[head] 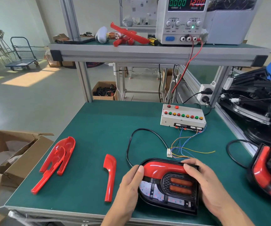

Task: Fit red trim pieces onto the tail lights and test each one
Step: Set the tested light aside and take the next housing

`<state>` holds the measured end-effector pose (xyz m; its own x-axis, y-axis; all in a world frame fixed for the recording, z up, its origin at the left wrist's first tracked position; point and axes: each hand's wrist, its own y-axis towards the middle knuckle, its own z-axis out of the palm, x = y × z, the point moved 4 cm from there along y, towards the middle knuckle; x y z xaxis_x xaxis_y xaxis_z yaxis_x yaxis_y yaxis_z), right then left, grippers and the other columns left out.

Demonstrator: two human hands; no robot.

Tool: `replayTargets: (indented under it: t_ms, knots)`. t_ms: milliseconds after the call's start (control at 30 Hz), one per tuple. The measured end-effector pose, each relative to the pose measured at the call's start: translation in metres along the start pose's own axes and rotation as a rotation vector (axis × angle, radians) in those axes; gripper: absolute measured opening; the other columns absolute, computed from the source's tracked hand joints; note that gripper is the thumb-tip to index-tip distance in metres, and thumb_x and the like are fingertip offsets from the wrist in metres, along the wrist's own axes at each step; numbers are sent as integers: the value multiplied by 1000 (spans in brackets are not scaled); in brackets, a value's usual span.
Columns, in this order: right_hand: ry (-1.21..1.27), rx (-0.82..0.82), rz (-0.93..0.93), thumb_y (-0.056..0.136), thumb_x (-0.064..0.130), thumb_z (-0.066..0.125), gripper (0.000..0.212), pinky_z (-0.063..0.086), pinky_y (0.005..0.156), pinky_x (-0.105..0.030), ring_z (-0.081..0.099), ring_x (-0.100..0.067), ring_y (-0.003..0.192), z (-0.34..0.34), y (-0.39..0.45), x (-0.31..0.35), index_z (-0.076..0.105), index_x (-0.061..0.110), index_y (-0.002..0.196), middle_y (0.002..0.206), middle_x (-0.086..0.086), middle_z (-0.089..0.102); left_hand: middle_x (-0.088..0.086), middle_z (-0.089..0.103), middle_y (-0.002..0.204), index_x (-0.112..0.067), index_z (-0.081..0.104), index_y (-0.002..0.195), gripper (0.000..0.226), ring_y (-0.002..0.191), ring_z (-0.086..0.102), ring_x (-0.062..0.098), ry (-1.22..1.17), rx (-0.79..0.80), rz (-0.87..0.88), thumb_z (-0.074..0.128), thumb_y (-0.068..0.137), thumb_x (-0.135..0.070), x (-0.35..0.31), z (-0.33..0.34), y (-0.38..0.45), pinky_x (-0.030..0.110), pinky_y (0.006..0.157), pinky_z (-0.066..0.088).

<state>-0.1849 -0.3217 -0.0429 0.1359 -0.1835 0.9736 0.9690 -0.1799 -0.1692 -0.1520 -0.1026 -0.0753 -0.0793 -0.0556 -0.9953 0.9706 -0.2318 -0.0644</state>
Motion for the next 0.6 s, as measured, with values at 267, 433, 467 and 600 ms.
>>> replayTargets:
  t_ms: [267, 433, 467, 600]
  knots:
    - [-1295, 212, -334, 75, 89, 37, 66, 51, 88, -32, 63, -3, 93, 60, 16, 65, 69, 34, 94, 94, 17, 71, -1, 75, 112, -33, 75, 98, 44, 109, 67, 18, -132, 75, 2, 71, 78, -72, 3, 1, 7, 47, 105, 46]
    - [-1410, 427, -141, 87, 79, 47, 57, 49, 75, -39, 60, -21, 82, 93, 24, 65, 56, 23, 80, 80, 6, 63, 16, 69, 126, -14, 70, 122, 48, 127, 59, 36, -155, 80, 22, 60, 93, -51, -6, -2, 4, 59, 115, 35]
    - [-1403, 447, -131, 89, 77, 48, 56, 50, 76, -40, 61, -21, 84, 94, 25, 65, 57, 22, 84, 83, 6, 64, 17, 69, 126, -14, 70, 122, 48, 127, 59, 37, -155, 76, 17, 60, 92, -50, -7, -3, 4, 60, 115, 35]
    - [-1425, 459, -146, 92, 75, 44, 54, 52, 83, -41, 61, -23, 91, 95, 25, 64, 57, 23, 90, 91, 5, 65, 12, 72, 120, -20, 72, 116, 47, 122, 62, 34, -96, 52, 32, 58, 89, -56, 0, 0, 5, 56, 111, 41]
